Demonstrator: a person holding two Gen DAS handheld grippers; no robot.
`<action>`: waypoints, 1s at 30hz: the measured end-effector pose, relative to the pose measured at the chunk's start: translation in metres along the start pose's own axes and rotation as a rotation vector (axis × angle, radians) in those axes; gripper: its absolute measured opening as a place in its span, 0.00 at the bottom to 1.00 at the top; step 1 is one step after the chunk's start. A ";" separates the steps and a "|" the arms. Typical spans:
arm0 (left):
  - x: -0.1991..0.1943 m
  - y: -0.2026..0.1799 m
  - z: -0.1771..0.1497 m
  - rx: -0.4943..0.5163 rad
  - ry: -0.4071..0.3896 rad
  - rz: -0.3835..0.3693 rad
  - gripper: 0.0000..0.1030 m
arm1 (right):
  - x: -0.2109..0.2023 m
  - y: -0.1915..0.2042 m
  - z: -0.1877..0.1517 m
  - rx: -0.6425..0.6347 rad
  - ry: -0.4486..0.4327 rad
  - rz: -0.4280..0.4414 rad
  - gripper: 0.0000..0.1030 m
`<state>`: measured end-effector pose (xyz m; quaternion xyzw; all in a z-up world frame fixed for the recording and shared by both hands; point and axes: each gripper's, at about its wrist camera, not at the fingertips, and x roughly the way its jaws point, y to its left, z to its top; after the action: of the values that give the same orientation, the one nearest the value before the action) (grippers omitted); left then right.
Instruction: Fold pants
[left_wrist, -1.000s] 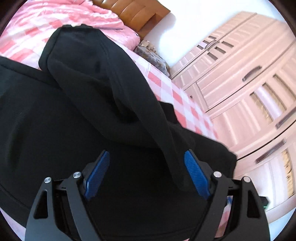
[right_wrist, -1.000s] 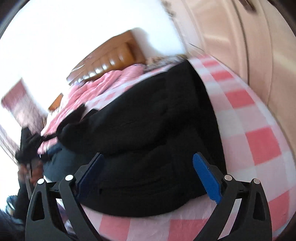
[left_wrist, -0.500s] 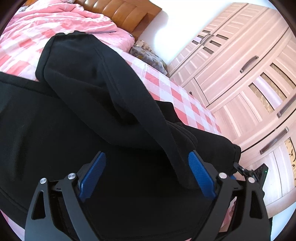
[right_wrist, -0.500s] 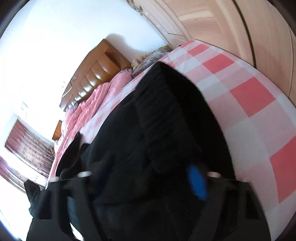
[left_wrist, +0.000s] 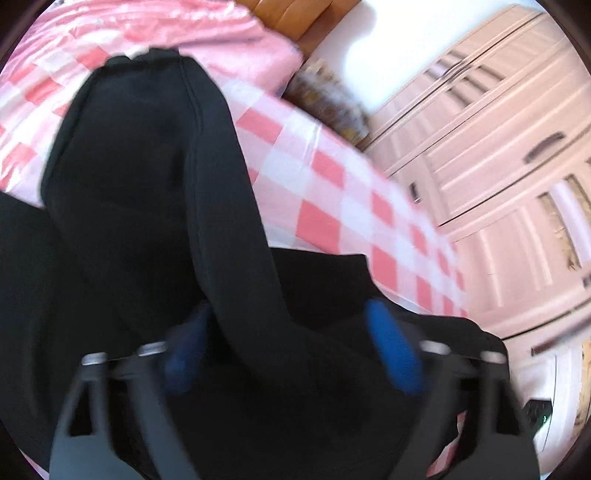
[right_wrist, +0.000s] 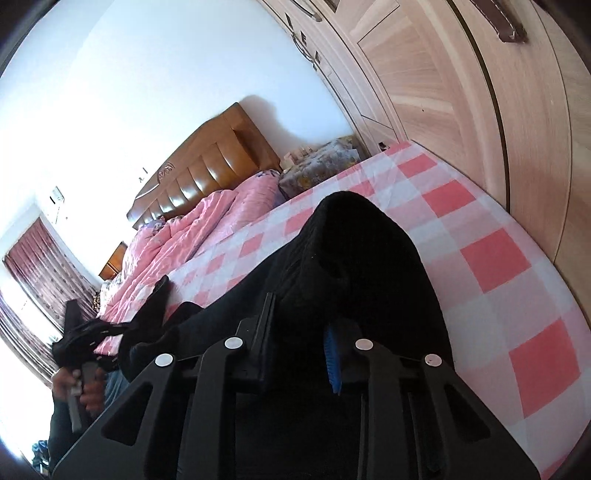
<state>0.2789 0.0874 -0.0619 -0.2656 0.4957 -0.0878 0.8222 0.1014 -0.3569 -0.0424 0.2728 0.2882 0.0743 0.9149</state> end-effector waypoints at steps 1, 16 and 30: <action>0.008 0.004 0.009 -0.030 0.030 0.013 0.35 | 0.001 -0.001 0.001 0.009 0.001 0.002 0.24; -0.137 0.033 -0.093 0.415 -0.442 -0.039 0.13 | -0.033 -0.028 -0.035 0.087 0.063 0.066 0.22; -0.104 0.100 -0.152 0.280 -0.240 -0.045 0.11 | -0.063 -0.019 -0.062 0.043 0.059 -0.023 0.19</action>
<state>0.0850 0.1611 -0.0905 -0.1683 0.3711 -0.1420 0.9021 0.0140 -0.3625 -0.0647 0.2868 0.3197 0.0653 0.9007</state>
